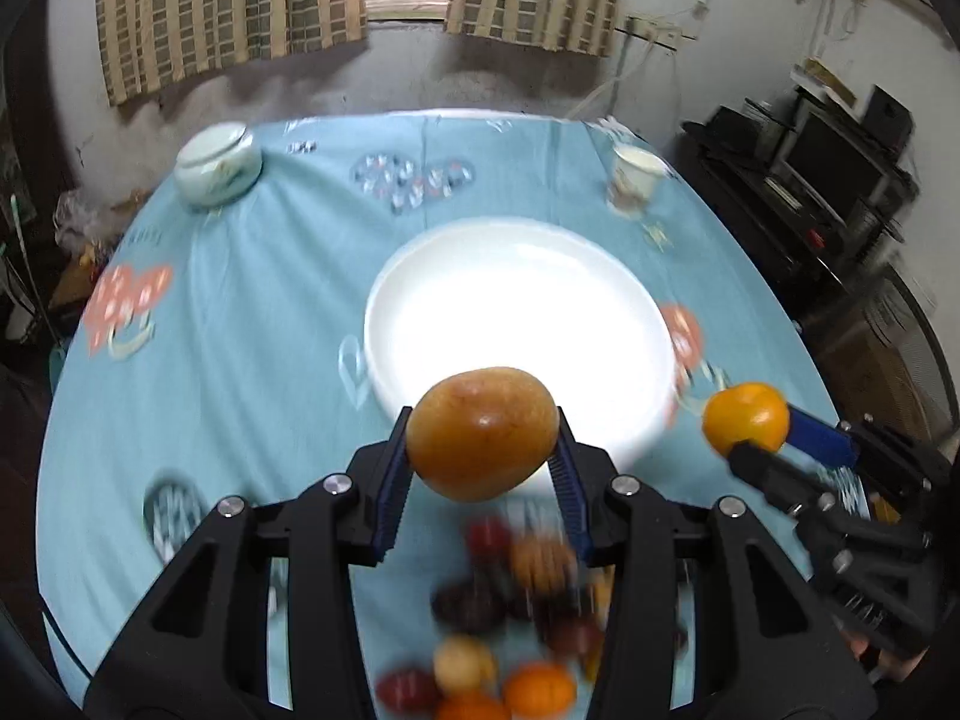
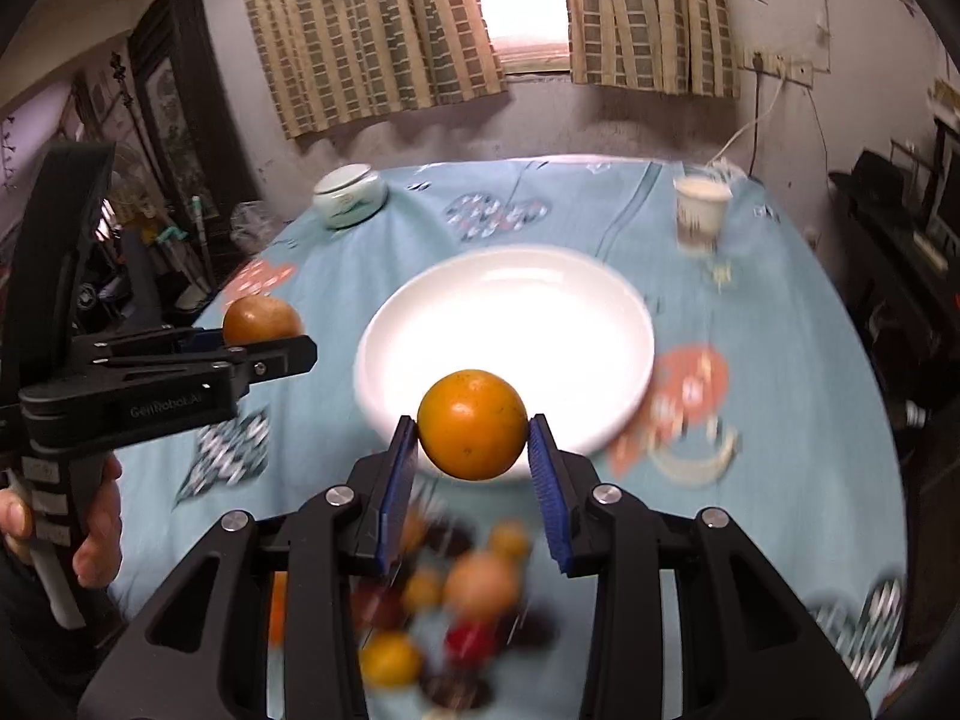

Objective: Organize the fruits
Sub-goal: 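Carry both fruits to the white plate and open both tools to release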

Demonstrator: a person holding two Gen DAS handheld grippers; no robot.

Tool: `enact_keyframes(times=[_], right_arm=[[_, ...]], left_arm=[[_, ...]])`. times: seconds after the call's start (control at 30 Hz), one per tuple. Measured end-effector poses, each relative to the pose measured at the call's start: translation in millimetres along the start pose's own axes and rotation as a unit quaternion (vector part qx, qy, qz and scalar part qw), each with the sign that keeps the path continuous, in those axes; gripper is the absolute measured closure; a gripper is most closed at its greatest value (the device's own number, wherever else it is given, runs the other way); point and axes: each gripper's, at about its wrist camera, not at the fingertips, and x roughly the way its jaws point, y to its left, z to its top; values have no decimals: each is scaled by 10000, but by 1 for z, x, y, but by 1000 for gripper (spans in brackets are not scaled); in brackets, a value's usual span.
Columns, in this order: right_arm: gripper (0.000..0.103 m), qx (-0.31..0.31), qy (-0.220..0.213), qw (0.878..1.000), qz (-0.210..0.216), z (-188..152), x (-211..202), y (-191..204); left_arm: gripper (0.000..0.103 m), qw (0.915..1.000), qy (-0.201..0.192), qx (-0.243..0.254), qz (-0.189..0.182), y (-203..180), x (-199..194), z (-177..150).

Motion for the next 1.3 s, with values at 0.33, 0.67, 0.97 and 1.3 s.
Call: enact_keyframes(times=[0.33,0.67,0.97,1.3], right_arm=[[65,38,994,9950,71,76,168,-53],[60,-470,1004,9937,-147,81,204,-43],[39,-740,498,9942,-602,78,137,-38],[1,-414,212,9972,-578,-47,9,-1]], left_arm=[[59,9942,970,-463,-94,22,153,71],[52,9922,1128,-512,-110,23,194,90],[15,9984,451,-318,86,27,111,82],[2,9981,40,400,468,-7,-1,-75]])
